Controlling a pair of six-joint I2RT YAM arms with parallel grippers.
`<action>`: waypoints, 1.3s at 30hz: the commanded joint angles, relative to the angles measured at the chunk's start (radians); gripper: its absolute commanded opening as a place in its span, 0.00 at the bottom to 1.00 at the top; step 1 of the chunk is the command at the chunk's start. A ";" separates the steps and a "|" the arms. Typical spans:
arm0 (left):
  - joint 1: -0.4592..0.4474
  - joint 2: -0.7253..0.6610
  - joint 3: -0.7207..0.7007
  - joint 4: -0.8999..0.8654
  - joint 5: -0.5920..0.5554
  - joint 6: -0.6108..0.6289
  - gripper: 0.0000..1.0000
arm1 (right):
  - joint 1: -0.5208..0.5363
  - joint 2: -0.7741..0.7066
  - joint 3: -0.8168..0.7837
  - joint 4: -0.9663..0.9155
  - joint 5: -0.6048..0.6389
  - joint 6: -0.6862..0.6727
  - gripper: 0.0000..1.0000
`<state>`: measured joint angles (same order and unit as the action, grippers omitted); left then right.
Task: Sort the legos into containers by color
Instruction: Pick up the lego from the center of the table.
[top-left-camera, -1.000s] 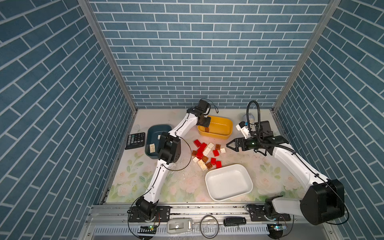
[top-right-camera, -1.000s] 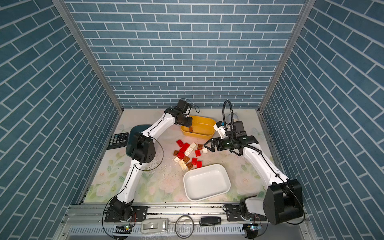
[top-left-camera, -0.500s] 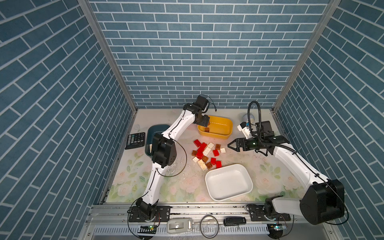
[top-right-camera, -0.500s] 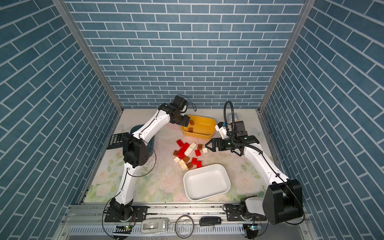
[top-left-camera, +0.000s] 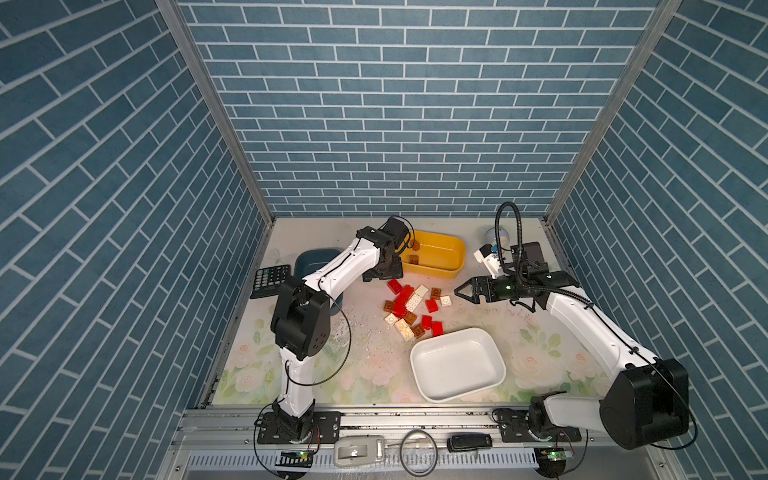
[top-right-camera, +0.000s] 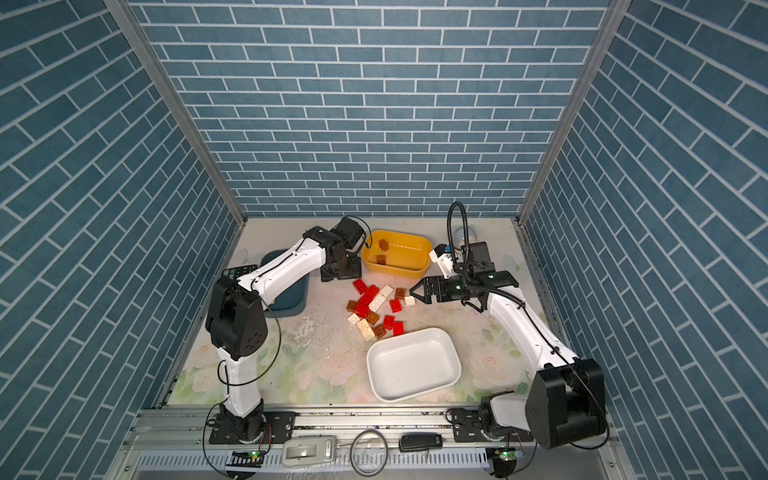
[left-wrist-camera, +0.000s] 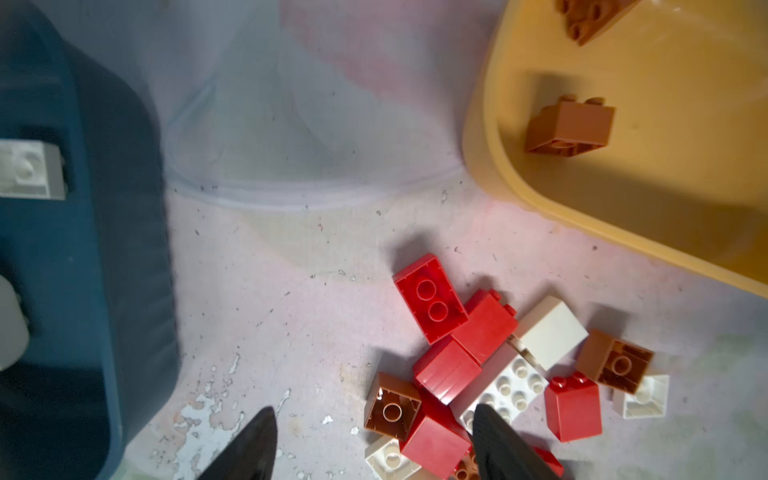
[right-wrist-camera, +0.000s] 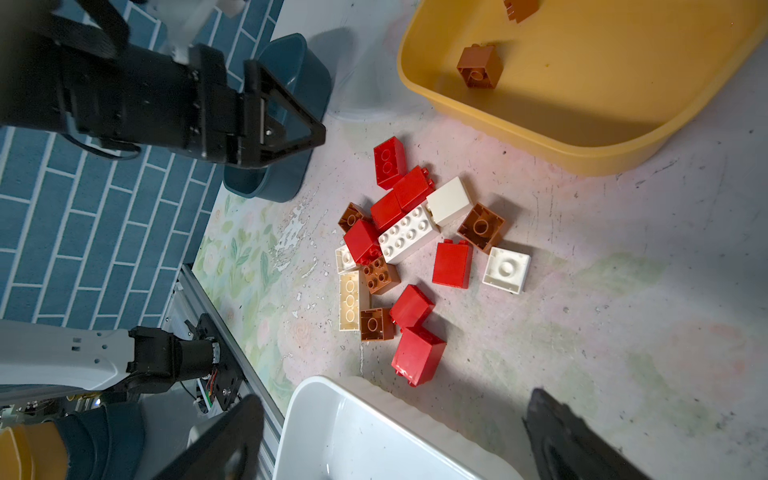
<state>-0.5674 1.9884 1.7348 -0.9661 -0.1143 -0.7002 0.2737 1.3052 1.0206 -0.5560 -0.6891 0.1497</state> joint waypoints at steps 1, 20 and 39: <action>-0.026 0.042 0.010 0.044 -0.040 -0.161 0.76 | -0.004 0.008 -0.019 0.019 -0.039 -0.007 0.99; -0.046 0.289 0.153 0.033 -0.053 -0.234 0.57 | -0.004 0.012 -0.033 0.028 -0.052 -0.006 0.99; -0.042 0.295 0.115 0.074 -0.041 -0.155 0.35 | -0.004 0.012 -0.031 0.018 -0.055 -0.010 0.99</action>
<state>-0.6090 2.2692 1.8618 -0.8902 -0.1413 -0.8829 0.2737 1.3163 0.9977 -0.5339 -0.7231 0.1520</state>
